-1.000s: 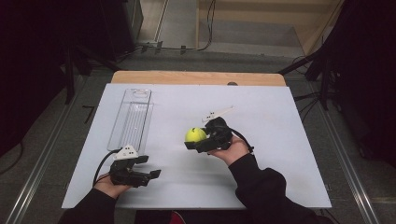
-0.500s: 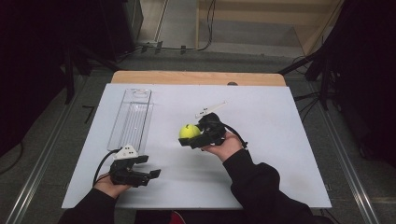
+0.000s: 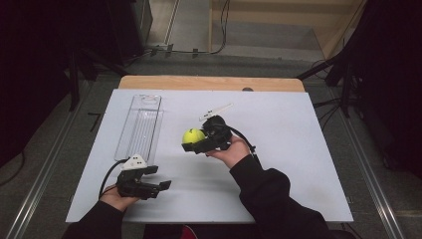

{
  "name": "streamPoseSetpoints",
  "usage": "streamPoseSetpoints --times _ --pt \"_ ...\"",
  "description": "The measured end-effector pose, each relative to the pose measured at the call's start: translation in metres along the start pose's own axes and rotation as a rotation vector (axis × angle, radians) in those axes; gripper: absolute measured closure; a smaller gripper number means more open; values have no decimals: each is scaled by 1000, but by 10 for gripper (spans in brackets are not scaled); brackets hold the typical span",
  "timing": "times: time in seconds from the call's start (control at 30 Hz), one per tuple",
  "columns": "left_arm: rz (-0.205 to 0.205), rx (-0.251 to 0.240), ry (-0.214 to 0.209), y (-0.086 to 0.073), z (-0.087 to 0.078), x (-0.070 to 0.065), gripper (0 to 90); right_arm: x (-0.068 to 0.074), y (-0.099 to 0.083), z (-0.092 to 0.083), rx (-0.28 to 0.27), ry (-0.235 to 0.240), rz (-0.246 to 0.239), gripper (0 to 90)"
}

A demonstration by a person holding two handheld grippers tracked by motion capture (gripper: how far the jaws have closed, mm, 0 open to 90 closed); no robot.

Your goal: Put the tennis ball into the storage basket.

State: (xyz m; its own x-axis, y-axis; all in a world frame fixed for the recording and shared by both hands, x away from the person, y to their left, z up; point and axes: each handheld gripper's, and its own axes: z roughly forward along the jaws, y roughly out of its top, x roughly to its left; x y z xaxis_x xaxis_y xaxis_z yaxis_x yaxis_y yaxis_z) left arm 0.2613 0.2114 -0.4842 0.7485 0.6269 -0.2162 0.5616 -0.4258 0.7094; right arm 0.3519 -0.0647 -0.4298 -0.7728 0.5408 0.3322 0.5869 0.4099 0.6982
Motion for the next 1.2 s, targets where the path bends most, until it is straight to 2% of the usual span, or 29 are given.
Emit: streamPoseSetpoints --times 0.43,0.67,1.2 --pt "-1 -2 -4 0 0 0 227 1 14 7 3 1 4 234" --pt "0 0 -2 0 0 0 227 -2 23 15 -18 9 19 234" --pt "4 -3 -2 0 -1 0 227 2 40 31 -18 10 11 234"
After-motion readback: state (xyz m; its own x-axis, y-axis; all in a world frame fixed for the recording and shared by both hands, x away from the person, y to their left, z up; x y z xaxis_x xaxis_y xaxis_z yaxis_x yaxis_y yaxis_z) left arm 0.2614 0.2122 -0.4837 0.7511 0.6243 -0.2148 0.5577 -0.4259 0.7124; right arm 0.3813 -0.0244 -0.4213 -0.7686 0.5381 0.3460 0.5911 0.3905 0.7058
